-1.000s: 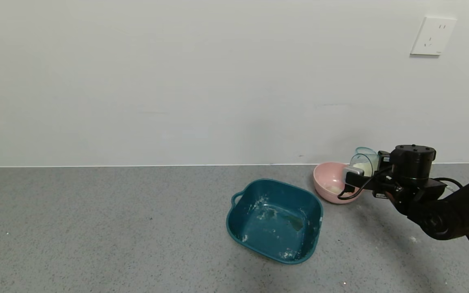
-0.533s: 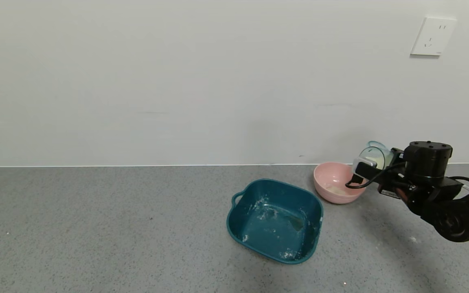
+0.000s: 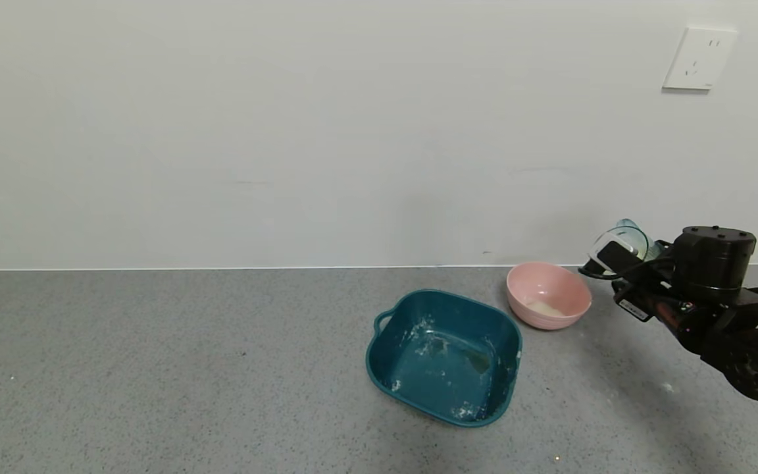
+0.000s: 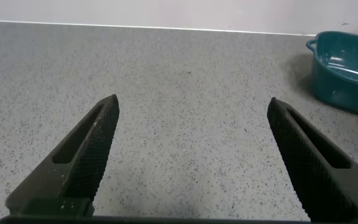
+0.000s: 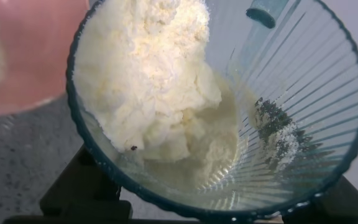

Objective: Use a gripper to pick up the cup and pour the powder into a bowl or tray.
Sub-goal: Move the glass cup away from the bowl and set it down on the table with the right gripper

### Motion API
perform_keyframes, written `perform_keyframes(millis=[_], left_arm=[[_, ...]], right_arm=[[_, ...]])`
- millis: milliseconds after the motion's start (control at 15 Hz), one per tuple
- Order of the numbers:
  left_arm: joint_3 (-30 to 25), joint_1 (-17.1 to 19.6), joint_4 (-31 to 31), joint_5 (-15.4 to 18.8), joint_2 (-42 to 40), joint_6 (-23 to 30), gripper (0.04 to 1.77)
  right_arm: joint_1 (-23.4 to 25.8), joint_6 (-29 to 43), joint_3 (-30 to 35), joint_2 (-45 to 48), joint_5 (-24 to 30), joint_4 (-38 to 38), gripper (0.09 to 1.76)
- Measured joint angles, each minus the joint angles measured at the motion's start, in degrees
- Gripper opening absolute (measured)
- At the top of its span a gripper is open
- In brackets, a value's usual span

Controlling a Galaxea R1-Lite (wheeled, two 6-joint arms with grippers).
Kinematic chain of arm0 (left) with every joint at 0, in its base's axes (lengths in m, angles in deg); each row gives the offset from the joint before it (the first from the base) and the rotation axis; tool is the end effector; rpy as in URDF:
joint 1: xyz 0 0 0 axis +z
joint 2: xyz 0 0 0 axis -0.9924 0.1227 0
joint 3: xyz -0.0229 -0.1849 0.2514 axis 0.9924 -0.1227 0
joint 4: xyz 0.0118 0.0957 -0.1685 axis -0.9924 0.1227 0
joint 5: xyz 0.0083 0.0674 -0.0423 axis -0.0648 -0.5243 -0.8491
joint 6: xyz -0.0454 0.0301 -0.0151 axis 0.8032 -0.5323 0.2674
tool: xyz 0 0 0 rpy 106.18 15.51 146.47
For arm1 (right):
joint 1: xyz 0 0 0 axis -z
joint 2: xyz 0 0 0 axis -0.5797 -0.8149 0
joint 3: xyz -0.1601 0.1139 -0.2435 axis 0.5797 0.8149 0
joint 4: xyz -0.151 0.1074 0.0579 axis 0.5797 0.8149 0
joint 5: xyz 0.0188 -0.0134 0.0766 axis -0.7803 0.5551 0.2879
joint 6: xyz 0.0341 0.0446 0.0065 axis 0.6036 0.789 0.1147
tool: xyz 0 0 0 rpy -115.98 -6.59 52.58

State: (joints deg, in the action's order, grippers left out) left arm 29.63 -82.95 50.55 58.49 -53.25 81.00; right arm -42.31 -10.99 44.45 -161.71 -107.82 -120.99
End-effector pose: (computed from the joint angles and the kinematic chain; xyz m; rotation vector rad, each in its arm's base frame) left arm 0.0028 0.0012 0.0770 -0.0531 -0.0081 0.0191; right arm 0.3795 0.0220 0.1321 -0.9850 0.3327 -0.1933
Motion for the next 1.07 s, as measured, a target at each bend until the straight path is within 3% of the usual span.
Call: perform_keyframes(millis=[733, 1067], left_arm=[[0.00, 0.00, 0.00, -0.02, 0.00, -0.02, 1.72], [0.00, 0.00, -0.02, -0.02, 0.00, 0.00, 1.72]], right_arm=[[-1.18, 25.49, 6.11, 5.16, 0.41, -1.18, 1.34], [-3.97, 35.44, 8.57, 7.35, 1.74, -2.62, 1.34]])
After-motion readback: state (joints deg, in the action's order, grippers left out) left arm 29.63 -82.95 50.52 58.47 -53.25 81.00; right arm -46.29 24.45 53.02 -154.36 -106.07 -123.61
